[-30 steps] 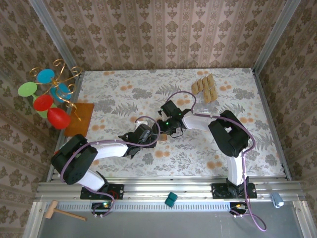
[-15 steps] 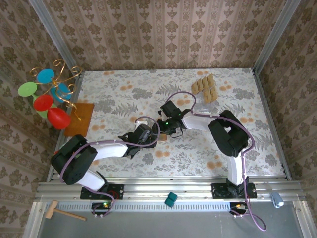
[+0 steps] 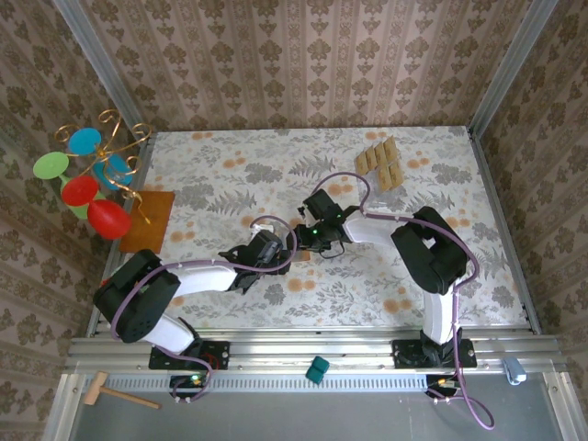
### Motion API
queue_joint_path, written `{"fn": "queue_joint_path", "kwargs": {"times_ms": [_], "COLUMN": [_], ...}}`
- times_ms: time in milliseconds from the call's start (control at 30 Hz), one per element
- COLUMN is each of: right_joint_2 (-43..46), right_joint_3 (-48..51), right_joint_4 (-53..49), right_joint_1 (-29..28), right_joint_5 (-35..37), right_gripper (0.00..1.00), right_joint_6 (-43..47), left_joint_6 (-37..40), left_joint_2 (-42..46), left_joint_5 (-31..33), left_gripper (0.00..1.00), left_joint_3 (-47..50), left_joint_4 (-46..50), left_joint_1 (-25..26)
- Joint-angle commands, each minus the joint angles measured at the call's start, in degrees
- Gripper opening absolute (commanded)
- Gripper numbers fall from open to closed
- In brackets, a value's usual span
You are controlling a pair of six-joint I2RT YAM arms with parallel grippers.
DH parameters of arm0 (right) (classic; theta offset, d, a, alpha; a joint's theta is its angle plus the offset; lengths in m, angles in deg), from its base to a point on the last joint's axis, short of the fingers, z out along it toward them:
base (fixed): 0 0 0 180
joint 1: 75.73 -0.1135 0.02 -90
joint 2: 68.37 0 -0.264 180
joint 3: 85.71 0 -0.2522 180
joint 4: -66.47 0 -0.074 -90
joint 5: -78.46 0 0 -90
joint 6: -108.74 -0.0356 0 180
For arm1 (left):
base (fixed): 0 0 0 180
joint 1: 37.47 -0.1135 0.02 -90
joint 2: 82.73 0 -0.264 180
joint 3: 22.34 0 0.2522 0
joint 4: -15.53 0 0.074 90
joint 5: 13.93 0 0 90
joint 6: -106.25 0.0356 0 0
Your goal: Put the credit cards into the card holder
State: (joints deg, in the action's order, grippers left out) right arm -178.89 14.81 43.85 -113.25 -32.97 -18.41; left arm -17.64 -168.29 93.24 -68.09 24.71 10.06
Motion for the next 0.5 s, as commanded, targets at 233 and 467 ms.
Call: {"fn": "queue_joint_path", "kwargs": {"times_ms": [233, 467], "right_joint_2": [0.2, -1.4], "right_joint_3": [1.2, 0.6], "right_joint_4": [-1.3, 1.2], "right_joint_1": [-0.1, -0.2], "right_joint_5": [0.2, -1.6], "right_gripper": [0.47, 0.50], "right_joint_6": [-1.0, -3.1], "left_joint_6": [-1.1, -1.1], "left_joint_2": [0.4, 0.1], "left_joint_5": [0.4, 0.1], "left_gripper": [0.94, 0.95], "left_joint_3": [1.7, 1.7], "left_joint_4": [3.8, 3.2], "left_joint_1": [-1.0, -1.0]}}
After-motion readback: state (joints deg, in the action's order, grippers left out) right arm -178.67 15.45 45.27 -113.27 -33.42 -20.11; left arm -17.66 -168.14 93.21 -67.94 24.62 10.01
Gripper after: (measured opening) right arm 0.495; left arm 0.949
